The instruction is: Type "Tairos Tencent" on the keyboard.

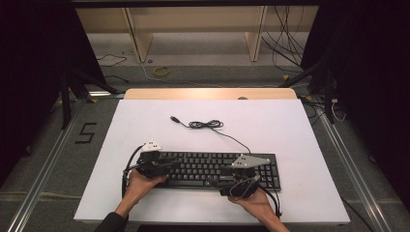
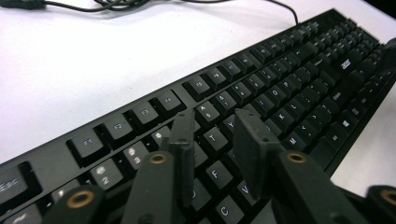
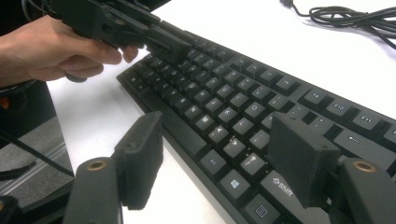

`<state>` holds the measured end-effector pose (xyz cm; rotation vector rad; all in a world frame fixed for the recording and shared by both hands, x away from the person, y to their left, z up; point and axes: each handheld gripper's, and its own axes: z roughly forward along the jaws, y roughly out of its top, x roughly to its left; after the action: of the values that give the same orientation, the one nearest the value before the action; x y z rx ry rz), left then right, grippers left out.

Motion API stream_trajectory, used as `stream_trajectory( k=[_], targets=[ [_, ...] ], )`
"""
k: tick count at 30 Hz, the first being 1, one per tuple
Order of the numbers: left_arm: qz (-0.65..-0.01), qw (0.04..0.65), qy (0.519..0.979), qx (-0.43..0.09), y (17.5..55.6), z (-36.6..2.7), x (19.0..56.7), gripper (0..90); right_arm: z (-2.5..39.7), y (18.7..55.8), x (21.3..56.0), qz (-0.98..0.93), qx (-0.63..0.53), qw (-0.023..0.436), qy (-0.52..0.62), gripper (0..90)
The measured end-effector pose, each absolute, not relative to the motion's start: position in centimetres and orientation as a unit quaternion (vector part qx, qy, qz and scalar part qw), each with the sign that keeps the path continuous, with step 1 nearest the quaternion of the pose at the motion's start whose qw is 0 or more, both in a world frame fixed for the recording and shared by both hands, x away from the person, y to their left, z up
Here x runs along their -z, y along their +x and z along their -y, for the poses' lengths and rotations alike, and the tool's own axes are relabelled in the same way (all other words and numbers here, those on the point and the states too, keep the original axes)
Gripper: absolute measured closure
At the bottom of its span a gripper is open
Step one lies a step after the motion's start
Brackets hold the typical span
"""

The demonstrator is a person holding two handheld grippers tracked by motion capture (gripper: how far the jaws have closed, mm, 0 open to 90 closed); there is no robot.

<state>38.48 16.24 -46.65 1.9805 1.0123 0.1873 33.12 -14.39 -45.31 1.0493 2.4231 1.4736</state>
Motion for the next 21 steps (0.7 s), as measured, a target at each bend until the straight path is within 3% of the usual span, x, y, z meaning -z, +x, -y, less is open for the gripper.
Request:
stream_trajectory(
  k=[10, 21],
  targets=[
    [-0.393, 0.409, 0.82, -0.078, 39.1, -14.5, 47.1, 88.3, 15.1, 32.7, 45.1, -0.795, -0.493, 0.065, 0.348, 33.5],
    [-0.394, 0.403, 0.822, -0.08, 39.4, -14.3, 47.2, 89.0, 15.5, 32.5, 45.2, -0.794, -0.493, 0.067, 0.35, 32.8]
  ],
)
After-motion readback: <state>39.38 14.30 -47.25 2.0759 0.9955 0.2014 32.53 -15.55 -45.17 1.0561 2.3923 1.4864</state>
